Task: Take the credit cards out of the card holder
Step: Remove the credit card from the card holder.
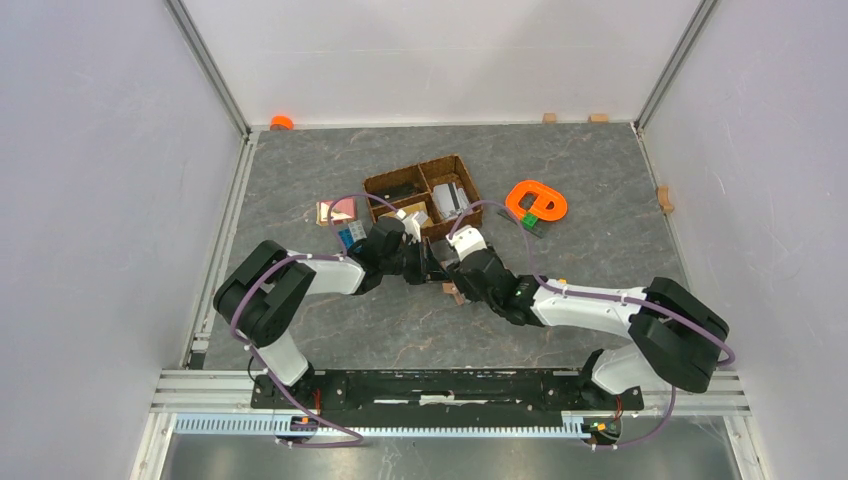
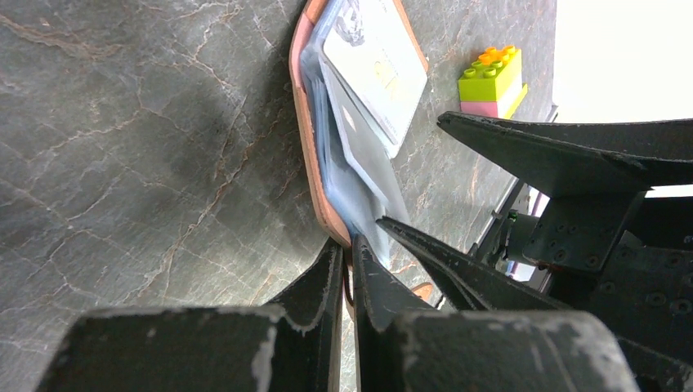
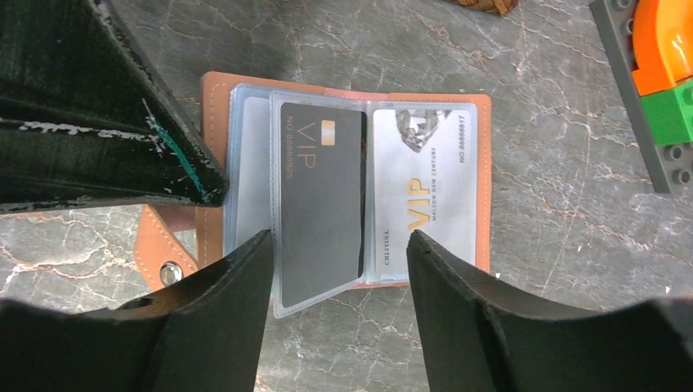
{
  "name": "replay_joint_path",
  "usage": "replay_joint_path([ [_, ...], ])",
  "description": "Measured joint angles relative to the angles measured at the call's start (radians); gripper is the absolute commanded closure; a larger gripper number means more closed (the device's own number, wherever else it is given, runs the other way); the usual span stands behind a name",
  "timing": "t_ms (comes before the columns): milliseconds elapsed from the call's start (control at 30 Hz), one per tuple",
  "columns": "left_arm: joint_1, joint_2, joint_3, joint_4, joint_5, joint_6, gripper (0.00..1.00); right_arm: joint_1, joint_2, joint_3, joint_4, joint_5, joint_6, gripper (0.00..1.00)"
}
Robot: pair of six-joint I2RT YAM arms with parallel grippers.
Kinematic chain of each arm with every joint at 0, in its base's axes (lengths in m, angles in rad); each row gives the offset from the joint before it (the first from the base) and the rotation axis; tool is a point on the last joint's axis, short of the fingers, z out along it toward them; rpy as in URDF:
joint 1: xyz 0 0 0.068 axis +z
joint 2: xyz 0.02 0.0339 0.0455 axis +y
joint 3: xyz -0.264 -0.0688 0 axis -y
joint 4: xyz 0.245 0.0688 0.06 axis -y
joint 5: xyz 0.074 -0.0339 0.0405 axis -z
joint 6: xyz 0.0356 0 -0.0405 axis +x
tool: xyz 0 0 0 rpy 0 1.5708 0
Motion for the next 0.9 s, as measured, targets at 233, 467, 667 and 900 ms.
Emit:
replay_joint_path([
  [233,0.0,-0.002,0.0,-0.019,0.0,0.0,0.9,0.002,0.004,0.013,-0.046,0.097,0.016,0.46],
  [467,0.004,-0.005,0.0,-0.048,0.0,0.0,0.9,-0.007,-0.02,0.008,-0.066,0.182,0.039,0.48],
  [667,0.02,-0.005,0.0,-0.057,0.001,0.0,0.9,-0.107,-0.08,-0.035,-0.039,0.141,0.058,0.5],
  [900,0.036,-0.005,0.0,-0.059,0.011,0.0,0.9,-0.251,-0.08,-0.095,0.019,-0.053,0.093,0.5],
])
